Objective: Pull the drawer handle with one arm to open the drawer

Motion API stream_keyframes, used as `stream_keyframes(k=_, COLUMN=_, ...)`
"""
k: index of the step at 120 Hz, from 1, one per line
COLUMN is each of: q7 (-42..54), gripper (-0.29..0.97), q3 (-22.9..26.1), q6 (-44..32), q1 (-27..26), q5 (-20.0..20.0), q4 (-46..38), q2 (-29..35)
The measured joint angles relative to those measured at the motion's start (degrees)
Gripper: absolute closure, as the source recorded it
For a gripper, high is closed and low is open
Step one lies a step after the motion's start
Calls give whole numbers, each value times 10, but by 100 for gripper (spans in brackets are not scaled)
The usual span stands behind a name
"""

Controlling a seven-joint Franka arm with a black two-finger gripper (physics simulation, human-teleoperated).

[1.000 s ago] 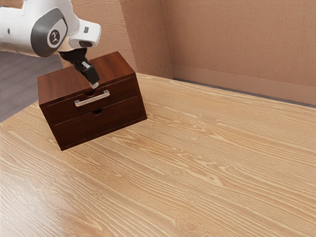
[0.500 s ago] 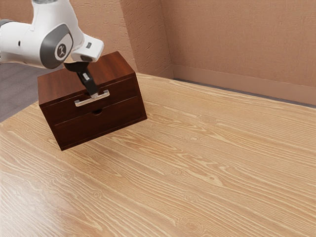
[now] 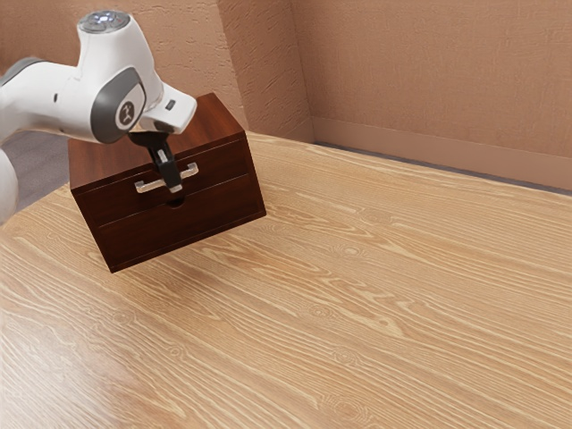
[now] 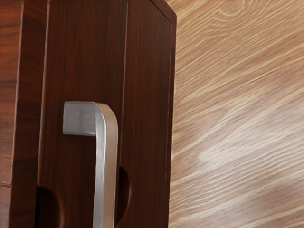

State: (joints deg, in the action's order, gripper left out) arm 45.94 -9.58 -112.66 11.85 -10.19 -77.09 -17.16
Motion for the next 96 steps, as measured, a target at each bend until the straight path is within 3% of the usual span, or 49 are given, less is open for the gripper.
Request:
stream_keyframes(k=65, q7=24, gripper=0, q3=0, q6=-36, q1=-1, q5=1, q4=-38, q2=1)
stream_keyframes(k=96, q7=29, gripper=12, q3=0, q6=-44, q1=-1, q5=1, q4=-39, q2=1)
